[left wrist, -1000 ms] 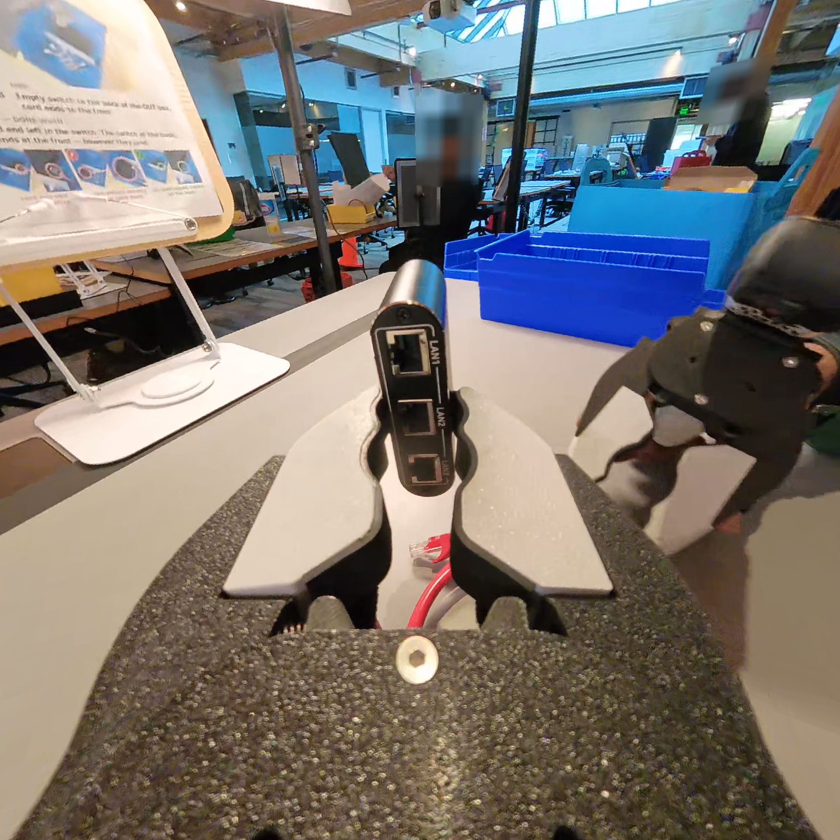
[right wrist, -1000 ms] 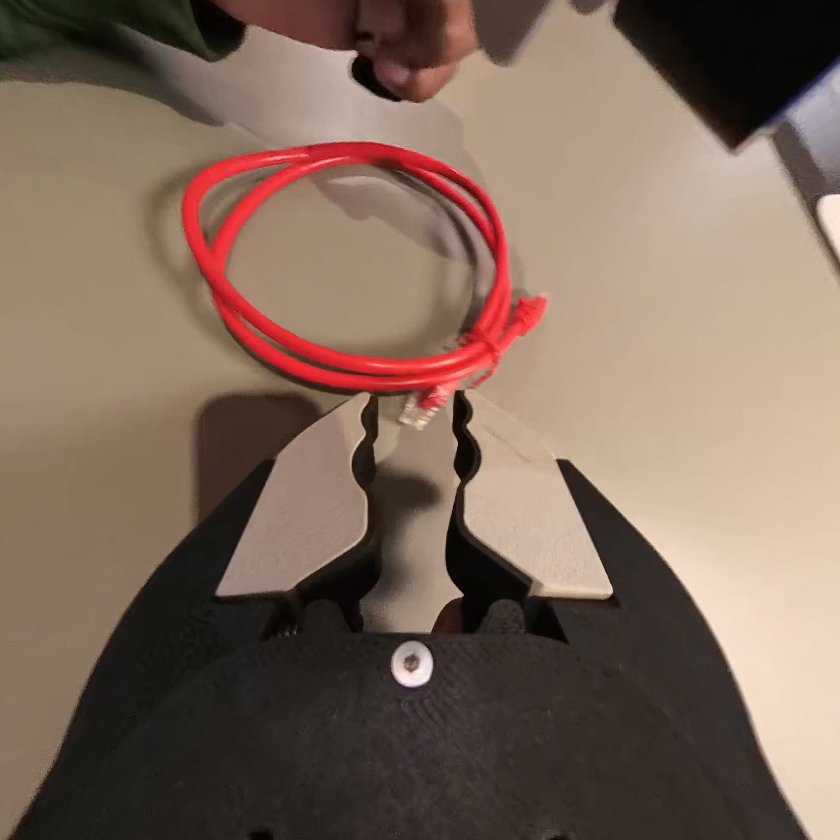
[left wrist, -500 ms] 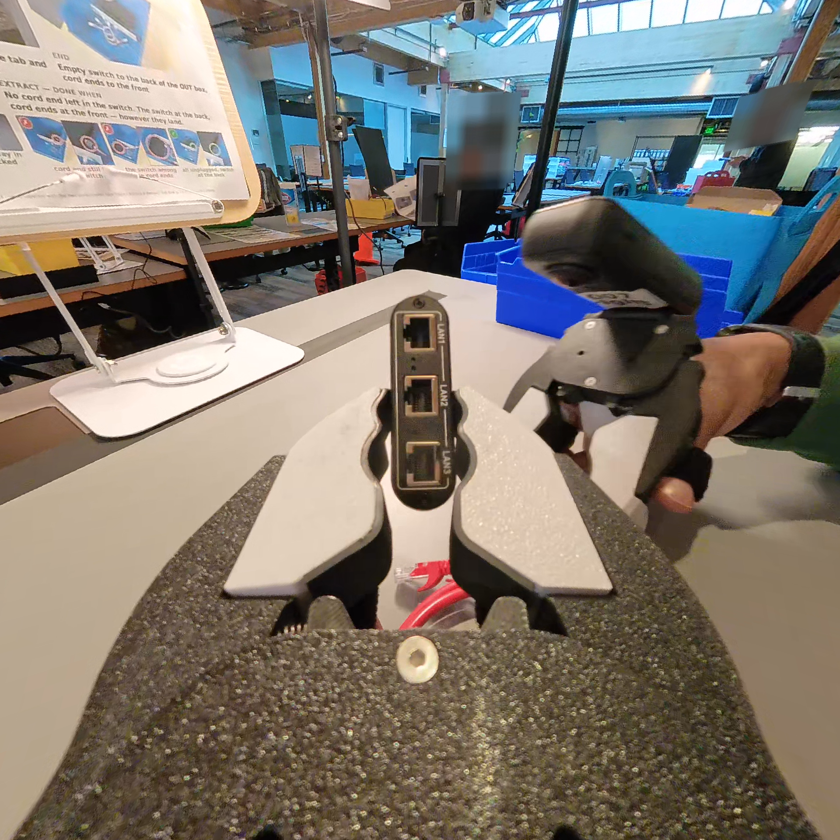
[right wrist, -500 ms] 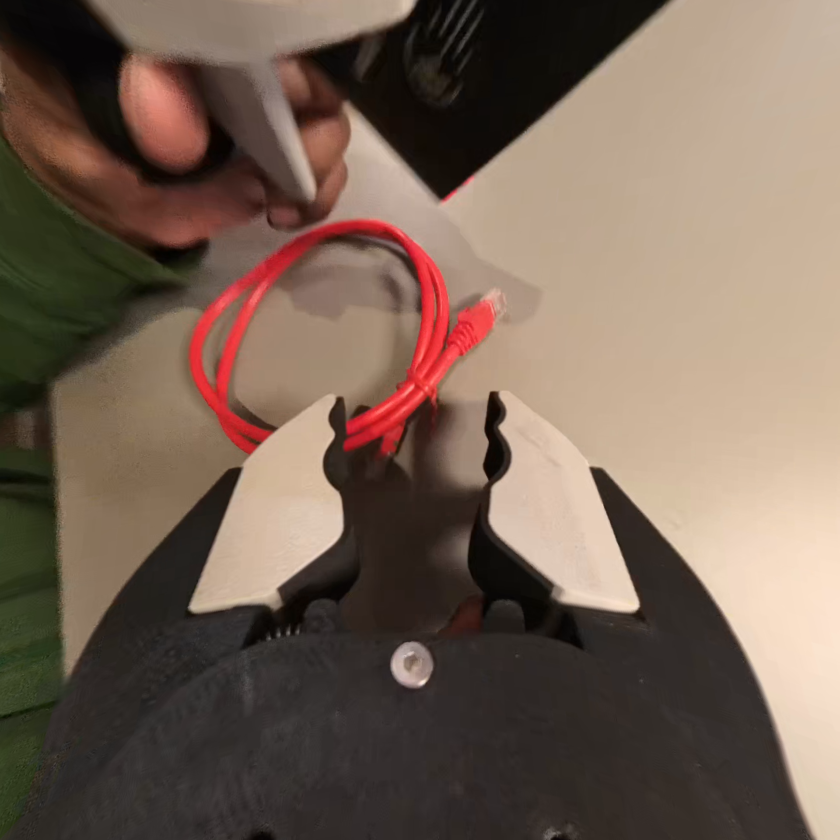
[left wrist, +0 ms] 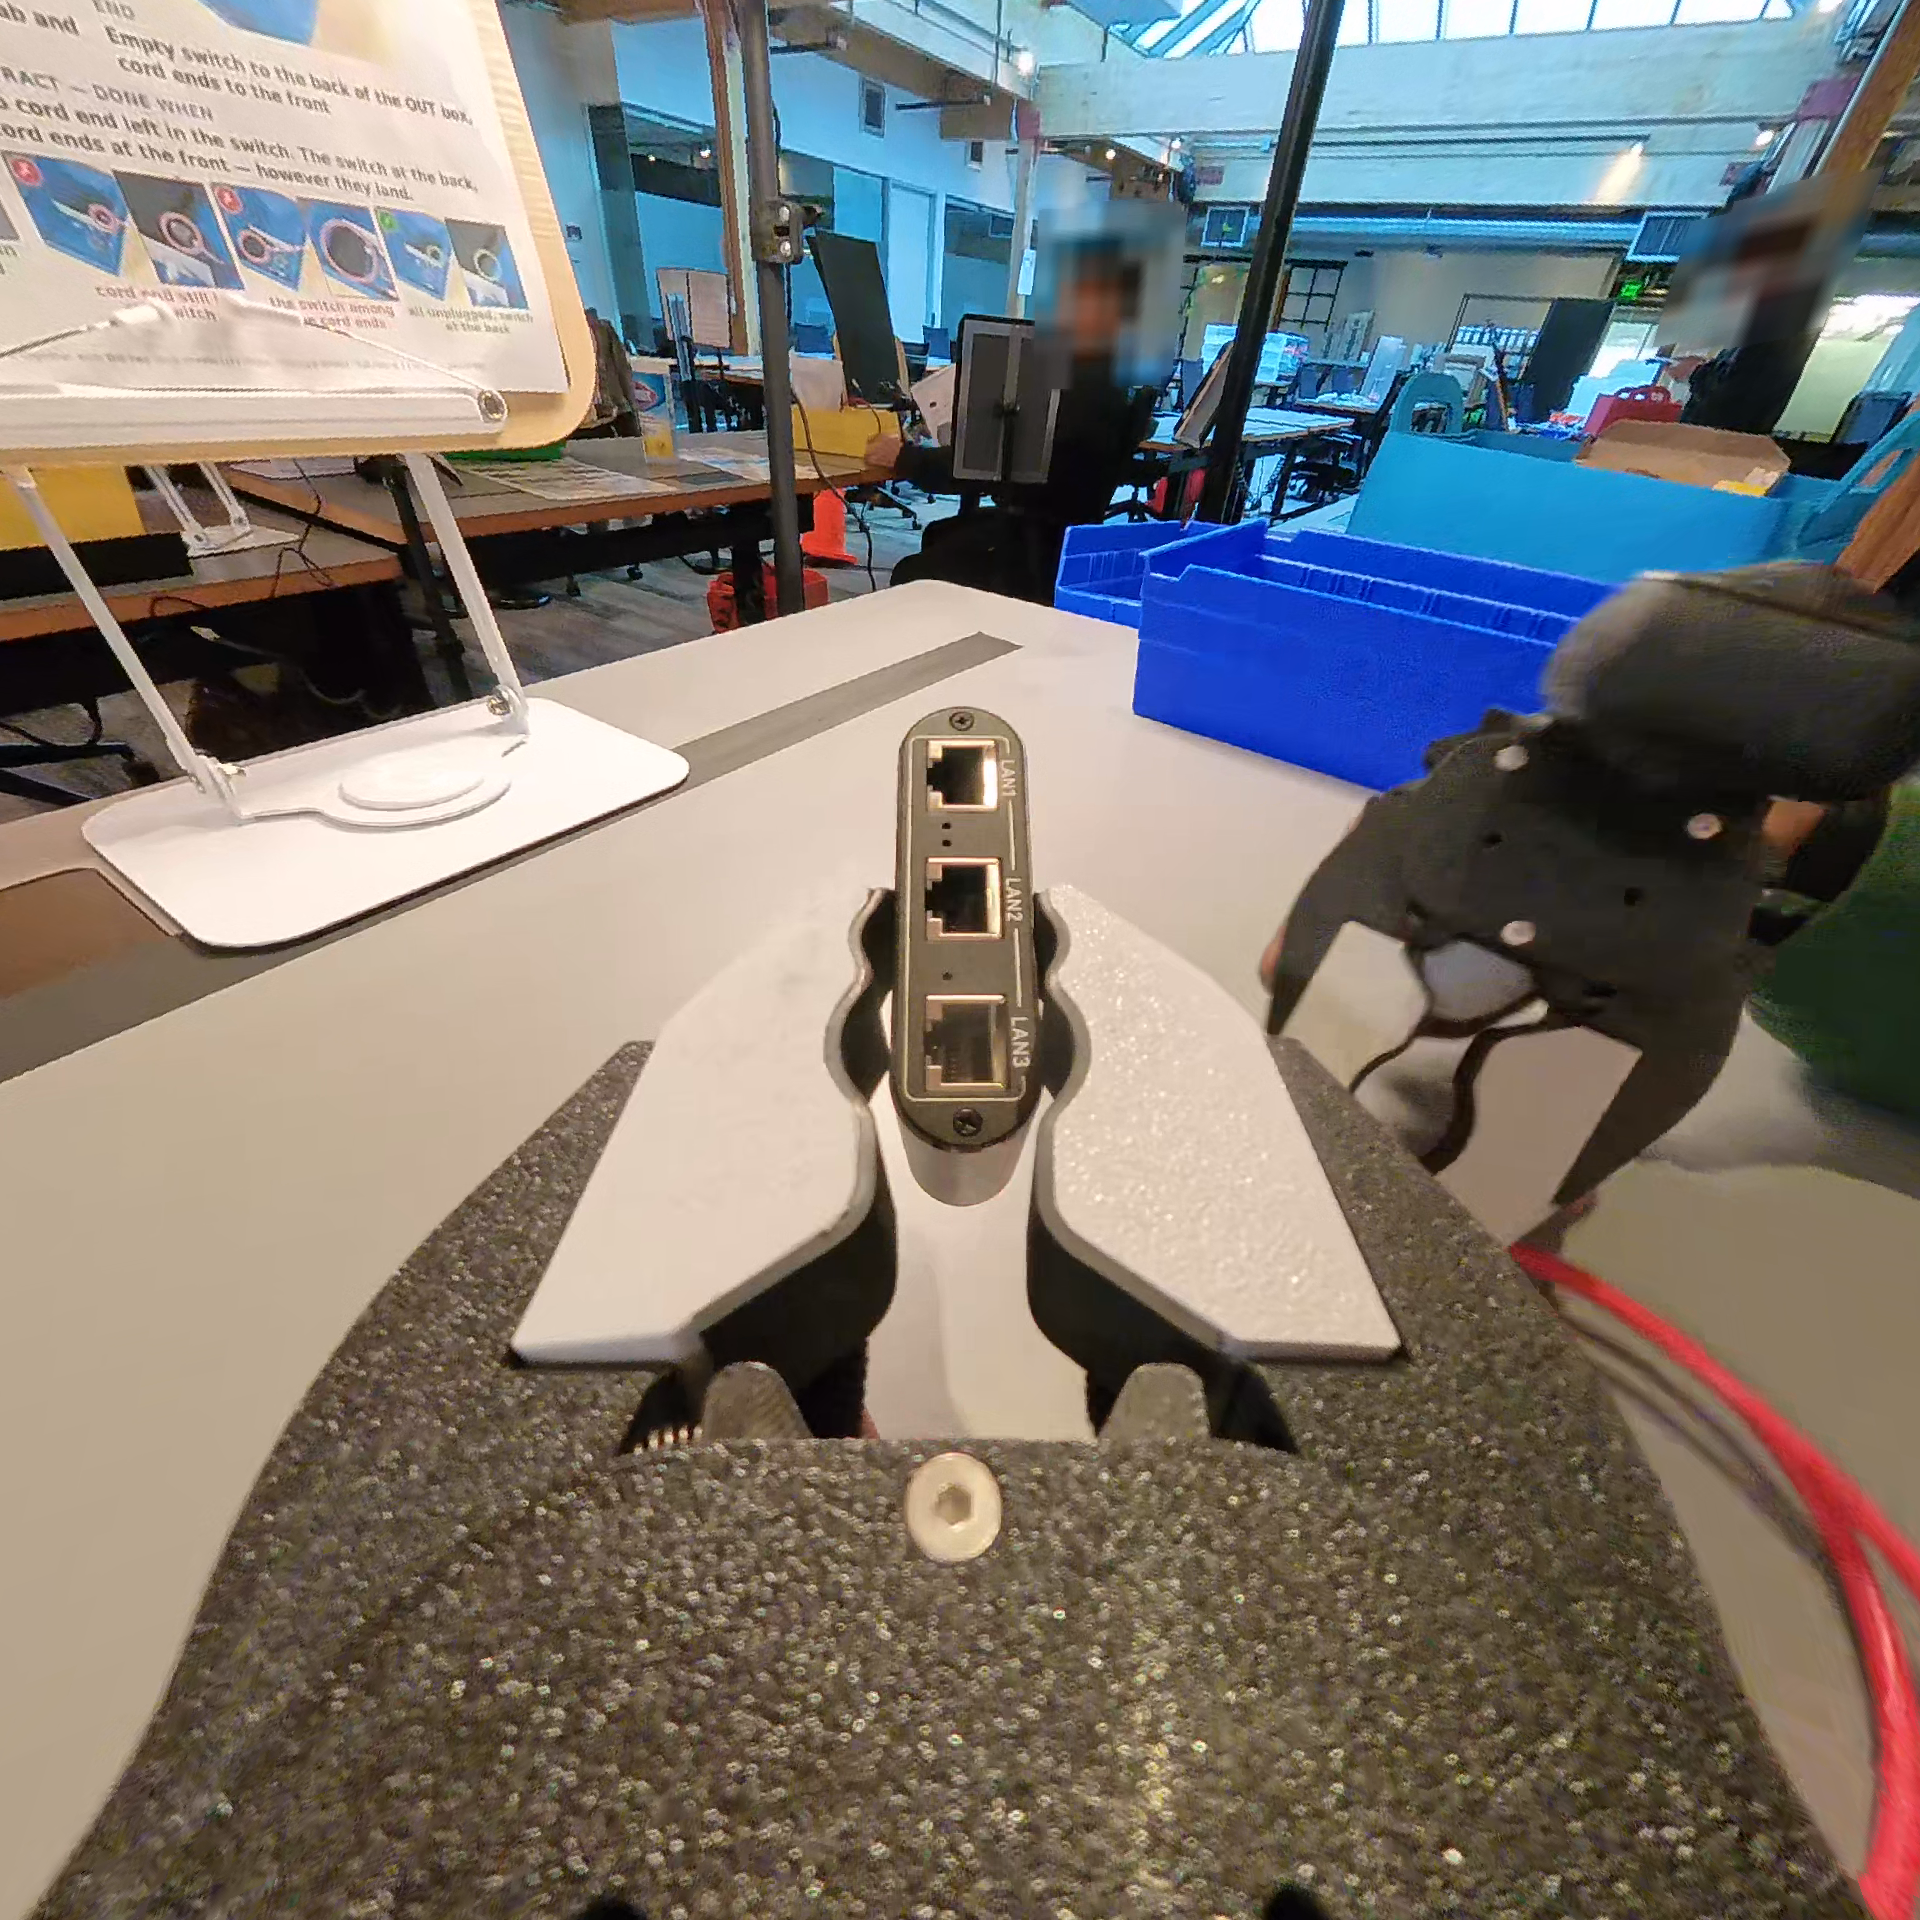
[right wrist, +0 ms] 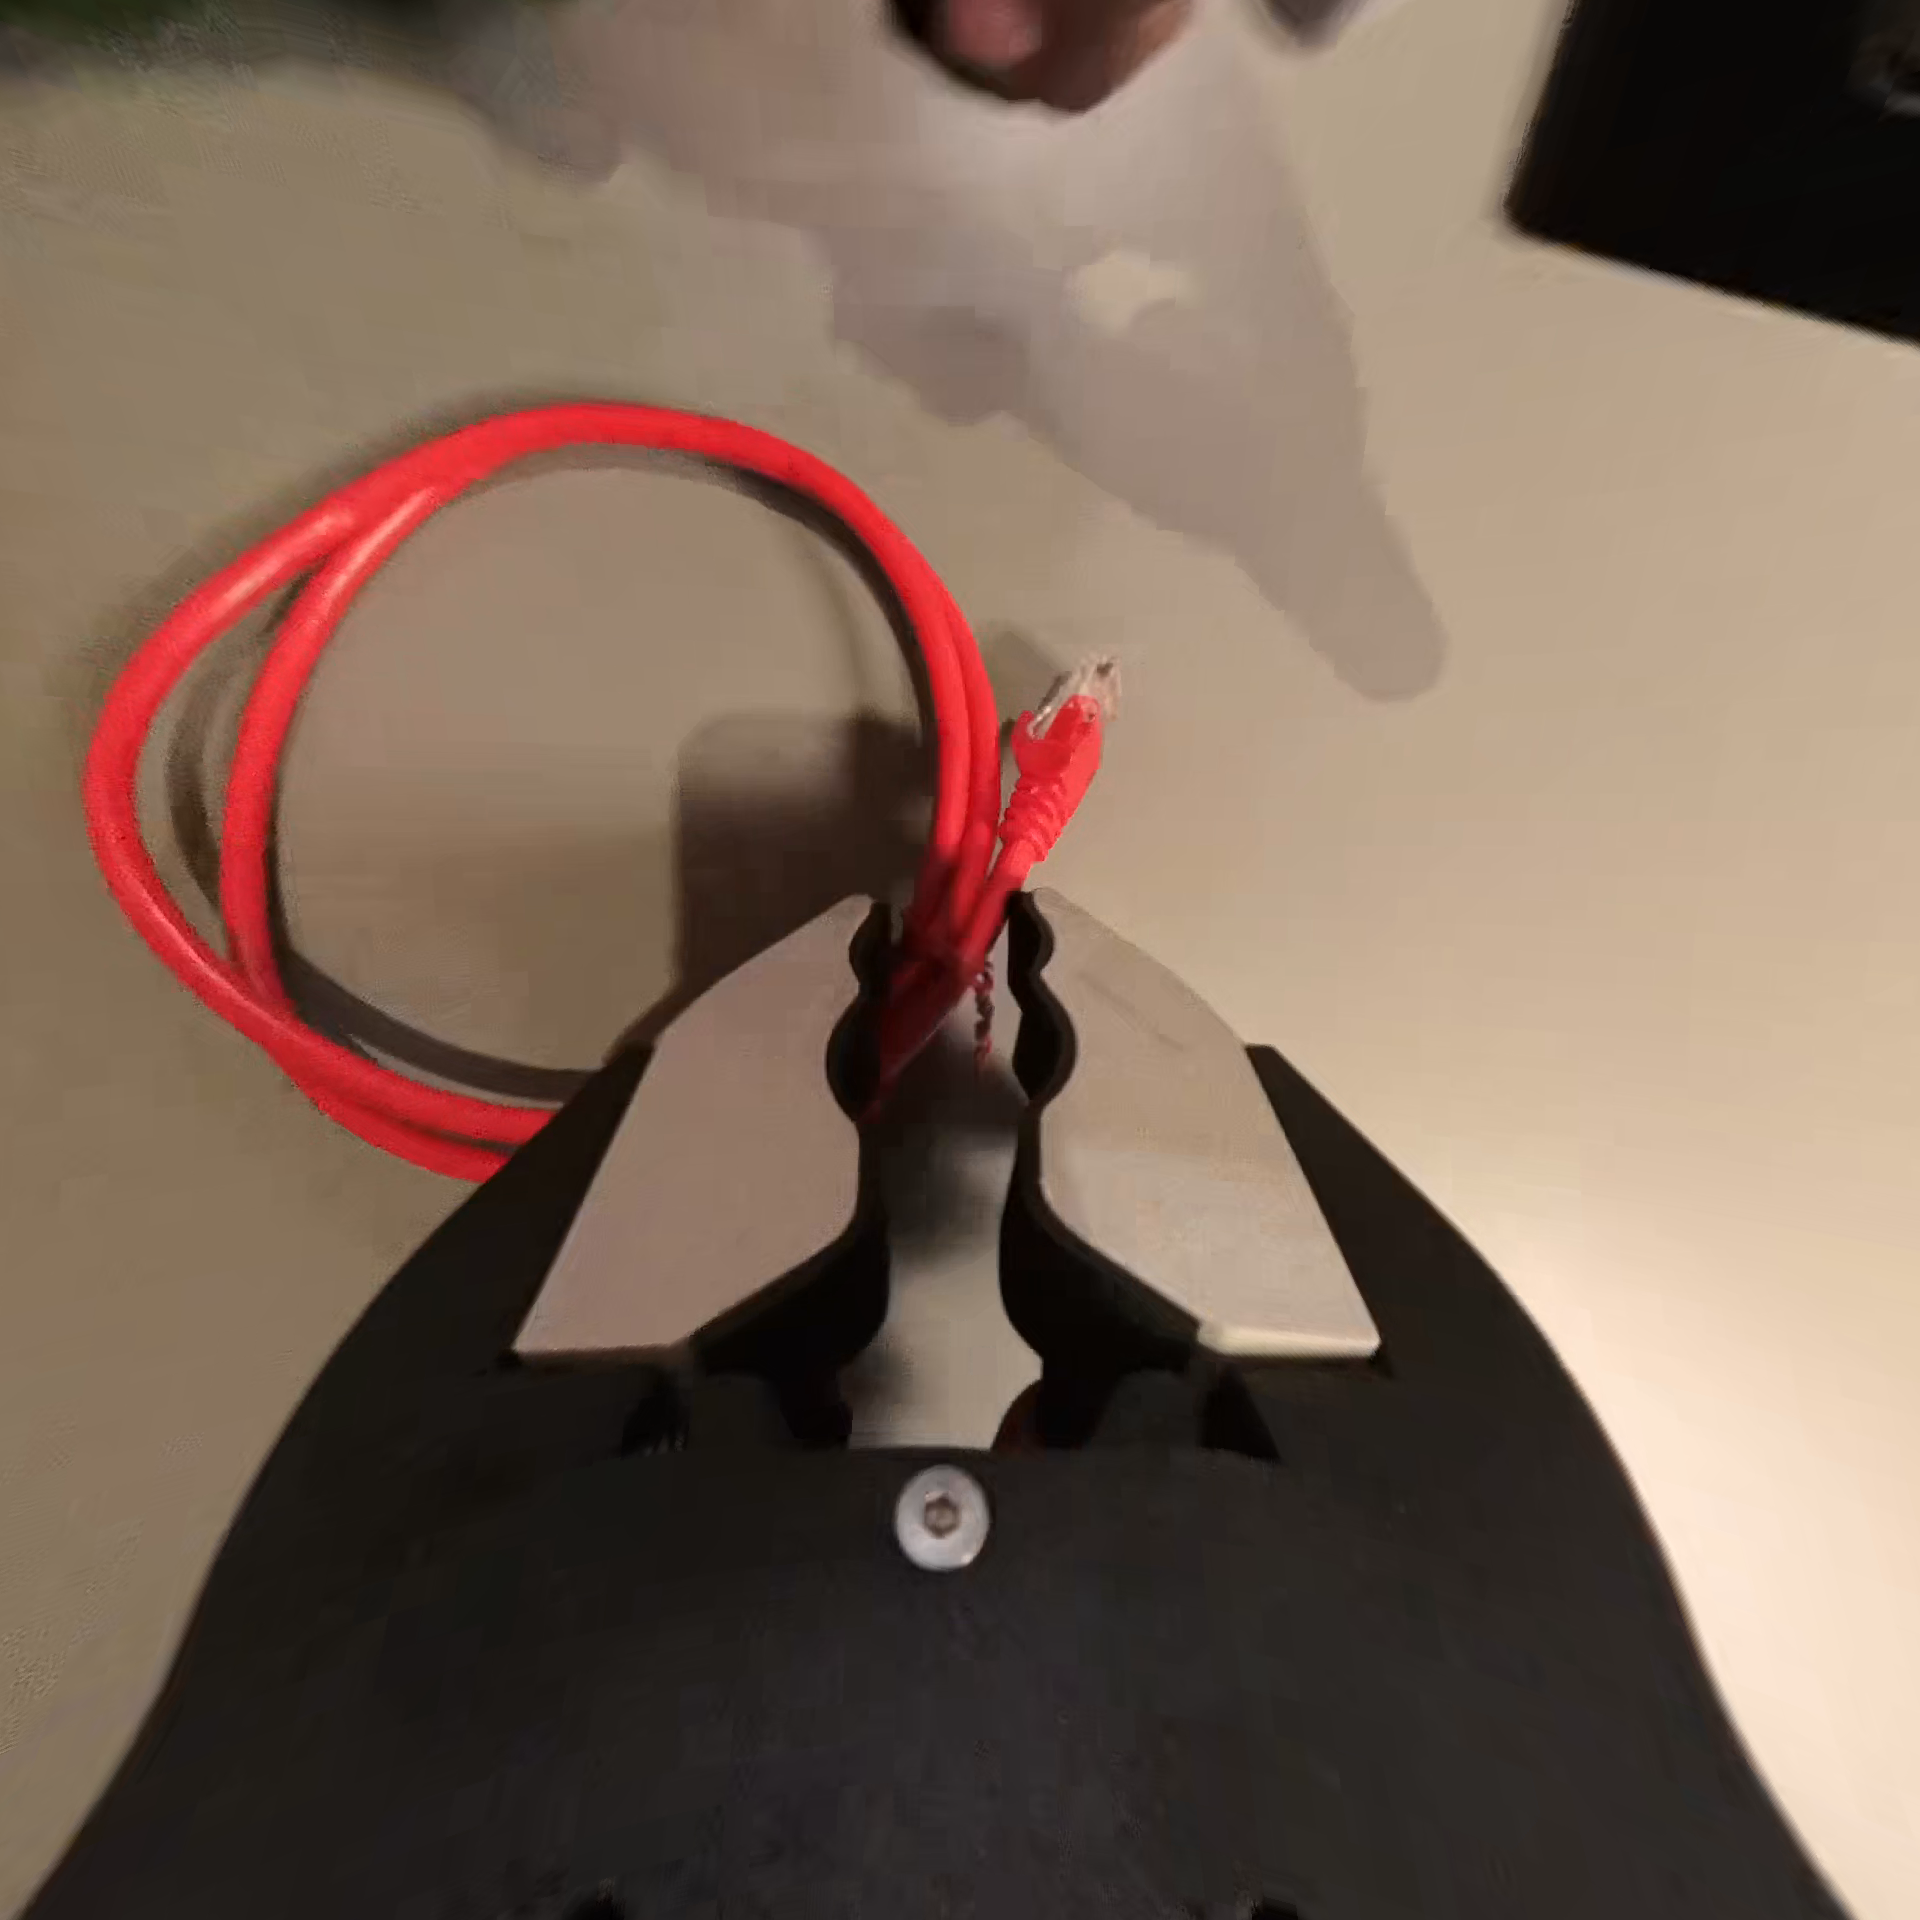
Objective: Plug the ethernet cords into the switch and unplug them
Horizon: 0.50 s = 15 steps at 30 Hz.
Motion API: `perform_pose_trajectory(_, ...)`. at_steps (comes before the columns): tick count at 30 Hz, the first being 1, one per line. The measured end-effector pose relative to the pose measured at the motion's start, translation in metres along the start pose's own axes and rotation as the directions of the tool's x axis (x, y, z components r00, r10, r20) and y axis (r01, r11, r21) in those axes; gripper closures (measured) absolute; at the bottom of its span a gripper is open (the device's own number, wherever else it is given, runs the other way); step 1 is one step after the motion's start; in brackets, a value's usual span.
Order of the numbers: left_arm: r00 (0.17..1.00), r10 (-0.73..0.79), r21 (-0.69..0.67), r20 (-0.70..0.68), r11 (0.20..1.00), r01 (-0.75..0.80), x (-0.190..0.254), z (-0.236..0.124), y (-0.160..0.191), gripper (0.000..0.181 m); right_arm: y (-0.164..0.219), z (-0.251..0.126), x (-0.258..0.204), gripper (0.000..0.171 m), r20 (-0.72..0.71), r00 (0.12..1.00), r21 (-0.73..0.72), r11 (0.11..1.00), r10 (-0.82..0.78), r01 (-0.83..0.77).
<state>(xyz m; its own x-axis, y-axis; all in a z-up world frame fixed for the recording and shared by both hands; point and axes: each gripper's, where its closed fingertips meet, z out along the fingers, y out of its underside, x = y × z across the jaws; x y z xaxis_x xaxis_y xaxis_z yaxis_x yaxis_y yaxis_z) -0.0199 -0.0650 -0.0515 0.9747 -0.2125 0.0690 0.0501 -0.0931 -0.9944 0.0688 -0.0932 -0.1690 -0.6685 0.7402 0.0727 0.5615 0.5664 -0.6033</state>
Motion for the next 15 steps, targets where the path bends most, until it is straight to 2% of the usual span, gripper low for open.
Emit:
perform_pose_trajectory(2,1.0,0.0,0.004,-0.009,1.0,0.0,0.003,0.001,-0.001,0.157,0.019,-0.019,-0.009,0.149,0.01,0.987,0.003,0.987,-0.162,0.162)
perform_pose_trajectory(3,1.0,-0.004,0.006,-0.018,1.0,0.004,0.005,0.002,-0.001,0.157,0.028,-0.028,-0.011,0.149,0.013,0.985,0.003,0.985,-0.173,0.173)
perform_pose_trajectory(5,0.999,-0.023,0.01,-0.041,1.0,0.023,0.009,0.004,0.0,0.157,0.031,-0.045,-0.003,0.14,-0.029,0.993,0.045,0.992,-0.113,0.114)
perform_pose_trajectory(7,0.995,-0.059,0.024,-0.077,0.998,0.061,0.016,0.007,-0.001,0.157,0.018,-0.065,0.006,0.138,-0.071,0.996,0.158,0.986,-0.048,0.059)
perform_pose_trajectory(9,0.98,-0.139,0.061,-0.141,0.987,0.149,0.024,0.009,-0.006,0.157,-0.008,-0.086,0.029,0.127,-0.205,0.978,0.324,0.946,0.044,0.026)
perform_pose_trajectory(11,0.941,-0.248,0.115,-0.229,0.953,0.279,0.034,0.01,-0.015,0.157,-0.032,-0.1,0.054,0.115,-0.335,0.921,0.493,0.87,0.199,-0.009)
perform_pose_trajectory(13,0.889,-0.323,0.159,-0.326,0.908,0.388,0.045,0.01,-0.025,0.157,-0.04,-0.095,0.06,0.108,-0.438,0.872,0.508,0.86,0.217,0.041)
perform_pose_trajectory(15,0.841,-0.336,0.192,-0.423,0.874,0.446,0.059,0.009,-0.034,0.156,-0.049,-0.082,0.048,0.102,-0.406,0.896,0.509,0.859,0.178,0.06)
